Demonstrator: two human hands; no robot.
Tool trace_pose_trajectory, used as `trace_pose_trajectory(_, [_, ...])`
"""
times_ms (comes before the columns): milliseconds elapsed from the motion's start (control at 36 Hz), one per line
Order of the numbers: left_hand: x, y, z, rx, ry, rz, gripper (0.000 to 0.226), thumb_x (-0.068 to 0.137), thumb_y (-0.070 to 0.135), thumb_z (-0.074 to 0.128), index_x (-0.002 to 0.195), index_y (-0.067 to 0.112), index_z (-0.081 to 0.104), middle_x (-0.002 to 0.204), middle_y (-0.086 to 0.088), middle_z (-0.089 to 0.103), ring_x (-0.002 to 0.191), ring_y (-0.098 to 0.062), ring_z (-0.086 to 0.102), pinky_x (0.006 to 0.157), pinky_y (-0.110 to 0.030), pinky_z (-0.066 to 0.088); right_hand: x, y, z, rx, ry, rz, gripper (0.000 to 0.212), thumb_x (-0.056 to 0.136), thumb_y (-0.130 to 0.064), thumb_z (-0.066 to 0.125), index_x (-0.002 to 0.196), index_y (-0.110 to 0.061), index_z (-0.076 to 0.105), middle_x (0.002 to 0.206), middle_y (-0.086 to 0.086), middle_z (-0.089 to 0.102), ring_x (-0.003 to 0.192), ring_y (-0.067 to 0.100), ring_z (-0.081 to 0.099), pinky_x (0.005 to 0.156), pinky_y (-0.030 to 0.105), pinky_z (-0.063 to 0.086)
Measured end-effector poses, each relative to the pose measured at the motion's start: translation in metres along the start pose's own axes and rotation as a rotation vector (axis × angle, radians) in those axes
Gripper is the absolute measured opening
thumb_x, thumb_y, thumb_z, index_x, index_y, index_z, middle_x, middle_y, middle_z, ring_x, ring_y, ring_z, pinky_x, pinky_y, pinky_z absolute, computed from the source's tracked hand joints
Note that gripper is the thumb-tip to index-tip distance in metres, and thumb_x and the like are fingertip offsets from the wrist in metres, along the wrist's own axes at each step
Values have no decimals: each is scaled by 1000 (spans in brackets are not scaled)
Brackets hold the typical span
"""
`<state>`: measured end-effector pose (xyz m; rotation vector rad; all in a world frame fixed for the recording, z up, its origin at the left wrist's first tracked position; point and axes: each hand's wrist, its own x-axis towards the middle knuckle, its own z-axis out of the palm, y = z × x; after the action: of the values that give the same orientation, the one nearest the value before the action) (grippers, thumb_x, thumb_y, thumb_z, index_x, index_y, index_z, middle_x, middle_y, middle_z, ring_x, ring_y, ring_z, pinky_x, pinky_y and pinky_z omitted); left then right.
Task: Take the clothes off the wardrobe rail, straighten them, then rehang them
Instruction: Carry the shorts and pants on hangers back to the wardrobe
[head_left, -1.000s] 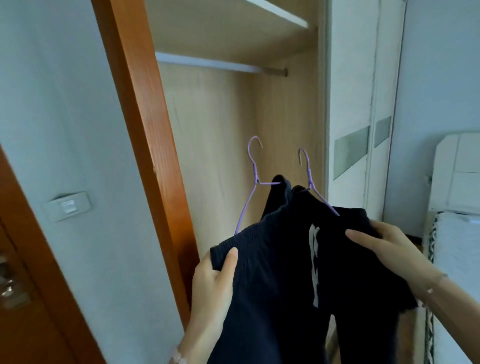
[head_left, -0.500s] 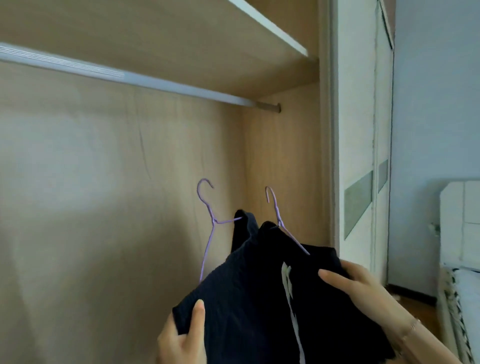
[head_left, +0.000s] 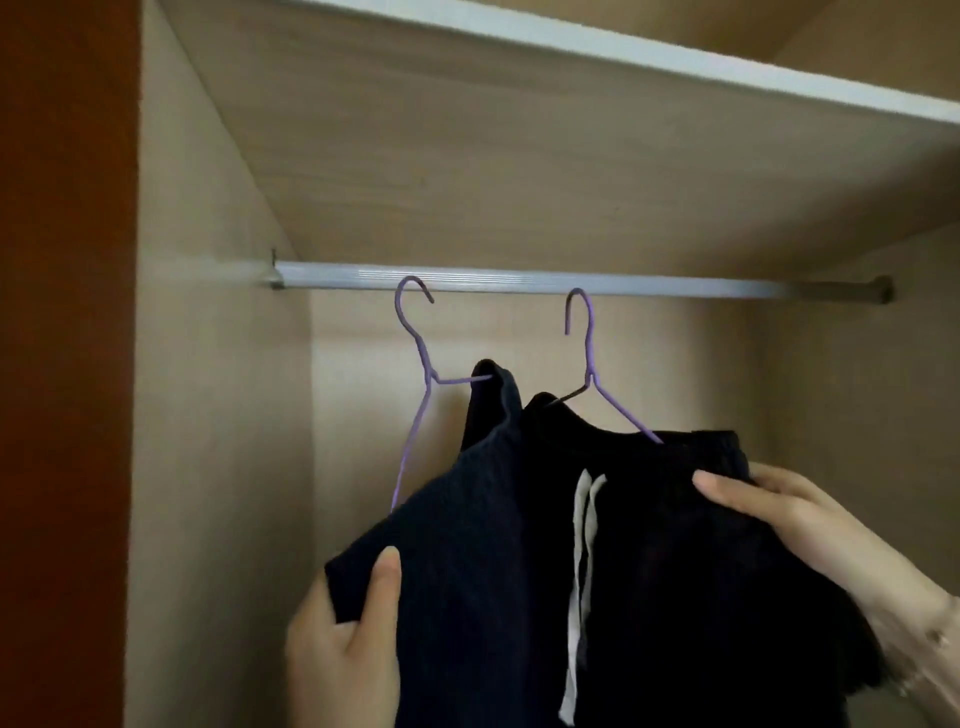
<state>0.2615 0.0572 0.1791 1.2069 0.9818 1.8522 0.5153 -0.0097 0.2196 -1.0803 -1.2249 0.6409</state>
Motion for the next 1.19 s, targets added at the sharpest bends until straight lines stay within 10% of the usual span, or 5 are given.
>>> trace_pose_trajectory(167, [56,42,14,166,98,245,20,92,27,61,72,30,59,77,1,68,78,-25,66,81,-44,57,81,-29,13,135,-68,10,21,84,-19,64,92,-1,70,84,15,75,65,23,71,60,26,59])
trace_pose_trajectory(472, [100,71,25,406,197,272,29,95,22,55,66,24,54,65,-4,61,62,-19,57,69,-33,49,143,-46,56,165,-280,-19,16,87,-13,62,93,-1,70,84,14,75,70,24,72,58,25,56])
trace_pose_trajectory(1028, [94,30,14,745,148,270,25,95,29,52,117,17,59,111,-13,68,105,-34,63,87,-37,51,134,-33,133,16,-434,-28,28,90,-12,57,114,2,60,100,15,68,77,20,65,64,23,55])
trace_pose_trajectory(1194, [89,22,21,770,111,269,30,96,31,51,121,16,55,115,-14,66,108,-35,61,90,-39,51,136,-36,152,-147,-440,-100,33,90,-14,56,117,3,58,113,20,65,101,32,64,90,38,52])
